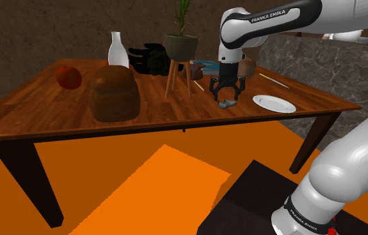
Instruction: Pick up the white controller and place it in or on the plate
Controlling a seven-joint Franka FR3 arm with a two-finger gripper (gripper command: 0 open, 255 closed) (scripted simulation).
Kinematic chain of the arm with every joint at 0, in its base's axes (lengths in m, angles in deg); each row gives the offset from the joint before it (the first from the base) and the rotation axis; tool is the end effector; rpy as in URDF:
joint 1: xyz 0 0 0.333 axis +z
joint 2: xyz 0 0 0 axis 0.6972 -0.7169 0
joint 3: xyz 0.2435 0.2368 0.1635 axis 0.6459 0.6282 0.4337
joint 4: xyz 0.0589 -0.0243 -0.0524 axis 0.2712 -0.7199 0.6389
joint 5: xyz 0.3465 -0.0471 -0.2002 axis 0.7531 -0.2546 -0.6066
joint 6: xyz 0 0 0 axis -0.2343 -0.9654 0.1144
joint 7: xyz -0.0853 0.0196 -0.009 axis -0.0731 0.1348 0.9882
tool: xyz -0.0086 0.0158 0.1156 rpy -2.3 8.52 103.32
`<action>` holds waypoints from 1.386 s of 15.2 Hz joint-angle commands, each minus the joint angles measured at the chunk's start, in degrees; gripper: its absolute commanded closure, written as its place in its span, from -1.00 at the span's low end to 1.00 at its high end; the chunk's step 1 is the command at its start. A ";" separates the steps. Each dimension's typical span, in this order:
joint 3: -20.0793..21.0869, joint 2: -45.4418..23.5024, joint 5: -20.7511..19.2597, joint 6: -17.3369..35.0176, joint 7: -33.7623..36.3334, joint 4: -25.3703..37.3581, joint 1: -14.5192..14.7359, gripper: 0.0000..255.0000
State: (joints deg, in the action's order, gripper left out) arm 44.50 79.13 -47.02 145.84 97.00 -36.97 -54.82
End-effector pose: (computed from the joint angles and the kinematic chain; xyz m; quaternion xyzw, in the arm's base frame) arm 0.4423 -0.0920 0.5423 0.9222 -0.3782 -0.0753 0.0292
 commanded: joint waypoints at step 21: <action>-0.18 -0.35 0.52 6.28 1.24 -5.21 -0.25 1.00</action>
State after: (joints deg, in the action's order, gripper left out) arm 44.32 78.79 -46.50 152.13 98.24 -42.17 -55.07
